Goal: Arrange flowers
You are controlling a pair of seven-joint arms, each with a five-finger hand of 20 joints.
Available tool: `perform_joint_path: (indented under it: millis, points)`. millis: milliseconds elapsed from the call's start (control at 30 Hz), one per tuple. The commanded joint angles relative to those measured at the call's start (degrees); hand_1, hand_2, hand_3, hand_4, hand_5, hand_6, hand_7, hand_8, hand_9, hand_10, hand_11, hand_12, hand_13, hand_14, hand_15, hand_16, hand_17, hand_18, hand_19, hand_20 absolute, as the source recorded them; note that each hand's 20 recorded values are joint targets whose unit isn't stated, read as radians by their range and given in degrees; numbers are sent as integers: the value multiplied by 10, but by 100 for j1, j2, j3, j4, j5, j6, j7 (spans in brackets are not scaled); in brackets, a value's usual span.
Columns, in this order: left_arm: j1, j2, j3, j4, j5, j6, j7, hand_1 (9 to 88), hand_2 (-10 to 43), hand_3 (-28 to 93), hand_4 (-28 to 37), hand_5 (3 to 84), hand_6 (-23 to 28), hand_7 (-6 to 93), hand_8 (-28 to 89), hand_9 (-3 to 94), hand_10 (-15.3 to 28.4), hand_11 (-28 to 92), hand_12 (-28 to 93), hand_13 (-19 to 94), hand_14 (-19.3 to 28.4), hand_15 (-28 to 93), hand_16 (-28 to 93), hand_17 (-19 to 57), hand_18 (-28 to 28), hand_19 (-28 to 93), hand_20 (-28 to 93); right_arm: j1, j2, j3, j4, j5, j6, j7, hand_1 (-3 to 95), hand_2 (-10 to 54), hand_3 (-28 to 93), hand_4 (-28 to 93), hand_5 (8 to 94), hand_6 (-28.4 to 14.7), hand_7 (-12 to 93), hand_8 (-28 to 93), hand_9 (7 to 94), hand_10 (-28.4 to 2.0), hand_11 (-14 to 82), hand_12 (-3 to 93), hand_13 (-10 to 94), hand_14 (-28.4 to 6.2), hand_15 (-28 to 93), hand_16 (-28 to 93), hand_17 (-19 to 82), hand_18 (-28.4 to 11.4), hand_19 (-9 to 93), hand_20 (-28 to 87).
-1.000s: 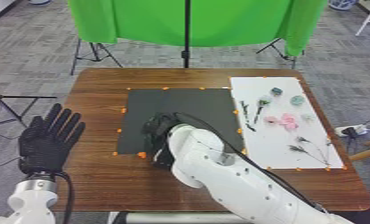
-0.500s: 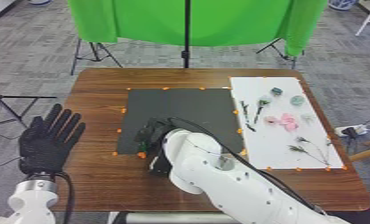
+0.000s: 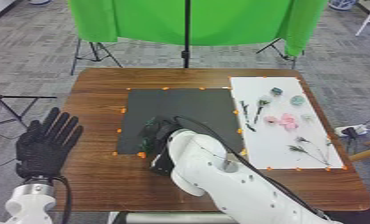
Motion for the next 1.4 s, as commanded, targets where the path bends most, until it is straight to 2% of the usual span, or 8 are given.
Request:
perform_joint_path:
  millis: [33,100,267,367,500,833,1033,1400]
  points:
    - [184,-102,-73,-36,-18,-40,50,272,200,751,-283,448,76,87,-72,365,137,142,117,286,135,246,-29,-37,138,276,159,-240,386,616,-573,178,244,3,243,144,732,-190,637,-159,59,-104,576,-270,102,131,541,-242,661,177,306,-284,899,305]
    - [164,-179,-78,-42,16,-60,17,272,200,752,-283,448,76,87,-72,365,137,142,117,286,135,246,-29,-37,138,276,159,-360,598,909,-780,102,55,-67,242,144,735,-189,635,-159,59,-105,571,-271,100,129,545,-241,651,174,307,-284,901,301]
    - [233,-158,-160,-102,4,-76,102,273,200,750,-283,448,76,86,-72,366,137,143,117,286,136,246,-29,-37,138,276,159,-858,1407,1751,-1238,-351,134,-135,276,82,731,-182,617,-145,54,-100,551,-266,98,133,533,-241,635,172,299,-284,902,292]
    - [273,-184,-200,-127,23,-101,112,273,200,749,-283,448,76,86,-72,366,137,142,117,286,136,247,-29,-37,138,276,159,-1338,1907,2534,-1558,-347,-189,0,306,59,734,-187,609,-144,51,-98,537,-264,95,134,524,-241,623,167,295,-284,901,287]
    - [328,-167,-255,-162,13,-108,145,272,199,749,-283,448,76,86,-72,365,137,141,117,286,136,247,-29,-37,138,276,159,-2148,2441,3467,-1869,-692,-8,74,338,19,734,-192,601,-144,49,-95,528,-263,93,136,517,-241,614,165,289,-284,898,283]
    - [389,-184,-298,-182,-27,-138,179,271,198,751,-283,448,76,86,-72,366,137,142,118,286,135,246,-29,-38,138,276,159,-4051,2957,5461,-2197,-1200,-426,410,381,-57,729,-210,585,-135,53,-91,511,-254,92,140,501,-230,609,165,277,-284,894,284]
    - [407,-191,-297,-205,-9,-85,166,272,197,749,-283,448,77,86,-72,366,136,142,118,287,135,247,-28,-37,139,276,160,-4757,3102,5952,-2115,-1390,-576,457,399,-77,733,-225,579,-128,61,-92,507,-246,94,141,501,-223,607,164,272,-284,890,285]
    - [469,-228,-272,-253,-23,-25,190,274,196,748,-283,445,78,87,-71,348,133,140,120,282,135,250,-28,-38,138,279,160,-4701,2934,5791,-1707,-1251,-971,472,451,-95,756,-258,572,-114,78,-93,505,-226,103,145,505,-204,607,171,268,-279,884,300]
